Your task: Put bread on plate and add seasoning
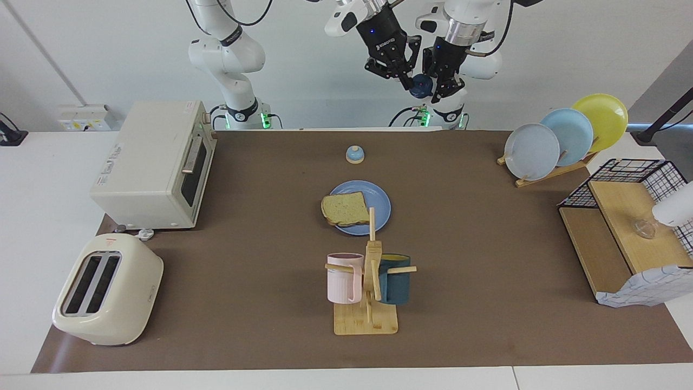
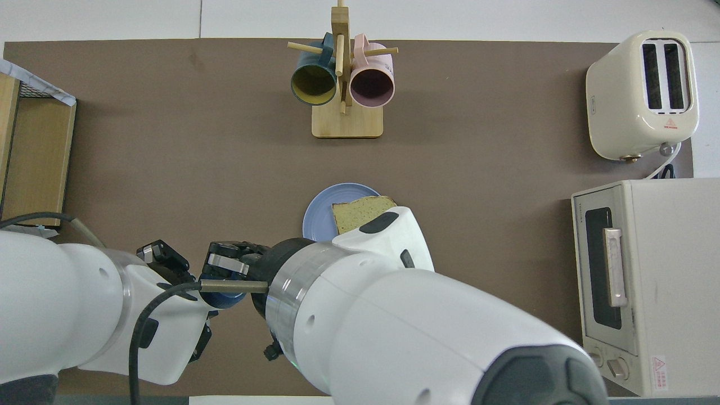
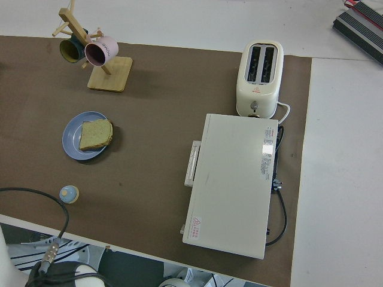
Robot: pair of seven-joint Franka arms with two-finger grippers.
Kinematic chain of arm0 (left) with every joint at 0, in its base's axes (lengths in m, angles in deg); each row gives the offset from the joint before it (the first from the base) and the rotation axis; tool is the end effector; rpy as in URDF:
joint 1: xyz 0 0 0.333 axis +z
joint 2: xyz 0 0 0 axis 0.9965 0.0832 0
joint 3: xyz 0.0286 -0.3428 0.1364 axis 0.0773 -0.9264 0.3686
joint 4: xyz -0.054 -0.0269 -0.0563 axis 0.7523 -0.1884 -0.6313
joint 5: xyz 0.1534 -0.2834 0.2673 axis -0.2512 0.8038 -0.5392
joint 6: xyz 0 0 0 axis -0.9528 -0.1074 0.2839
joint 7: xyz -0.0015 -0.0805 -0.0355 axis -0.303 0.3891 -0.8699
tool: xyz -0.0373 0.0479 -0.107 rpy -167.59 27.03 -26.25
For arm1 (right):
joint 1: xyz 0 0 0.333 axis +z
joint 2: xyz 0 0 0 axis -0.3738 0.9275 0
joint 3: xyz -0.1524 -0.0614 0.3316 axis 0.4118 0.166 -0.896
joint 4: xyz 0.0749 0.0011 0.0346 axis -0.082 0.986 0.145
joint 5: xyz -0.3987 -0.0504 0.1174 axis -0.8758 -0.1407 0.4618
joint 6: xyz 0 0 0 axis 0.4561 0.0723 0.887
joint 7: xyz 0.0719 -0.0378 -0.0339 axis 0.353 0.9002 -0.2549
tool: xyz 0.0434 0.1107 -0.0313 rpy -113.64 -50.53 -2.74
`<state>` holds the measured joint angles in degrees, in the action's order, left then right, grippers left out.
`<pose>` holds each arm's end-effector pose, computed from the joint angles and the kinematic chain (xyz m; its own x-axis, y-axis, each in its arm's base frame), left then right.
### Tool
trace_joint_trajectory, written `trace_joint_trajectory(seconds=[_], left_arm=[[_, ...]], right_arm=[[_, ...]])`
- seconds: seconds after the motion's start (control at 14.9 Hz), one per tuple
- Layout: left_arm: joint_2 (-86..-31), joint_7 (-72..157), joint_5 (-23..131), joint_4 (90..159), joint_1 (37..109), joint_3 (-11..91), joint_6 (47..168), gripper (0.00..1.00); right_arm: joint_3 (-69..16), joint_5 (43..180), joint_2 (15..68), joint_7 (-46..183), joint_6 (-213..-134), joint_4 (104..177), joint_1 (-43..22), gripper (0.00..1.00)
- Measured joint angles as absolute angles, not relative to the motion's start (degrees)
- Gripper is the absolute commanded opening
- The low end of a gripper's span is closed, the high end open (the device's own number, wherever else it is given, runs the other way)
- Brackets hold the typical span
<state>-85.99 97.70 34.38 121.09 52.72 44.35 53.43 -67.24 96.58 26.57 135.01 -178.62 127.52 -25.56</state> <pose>0.3842 -0.2422 0.6814 0.3249 -0.9455 0.0206 -0.9399 -0.3203 0.1186 0.4416 0.4555 0.7249 0.9439 -0.3291 0.0262 -0.2552 -0.7777 -0.5745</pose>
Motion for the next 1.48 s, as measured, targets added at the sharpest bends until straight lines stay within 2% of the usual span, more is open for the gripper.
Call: trace_joint_trajectory(seconds=[0.87,1.48], left_arm=[[-86.02,97.58,34.37,120.49,52.77,44.68,53.97,0.08],[-85.5,97.55,34.38,120.7,52.68,44.22,54.0,0.08]], right_arm=[[-65.32,104.1,26.93,148.21,-179.17,127.74,-25.63,0.0],[-66.73,94.55,26.72,128.06,-178.82,127.16,-24.99,0.0]])
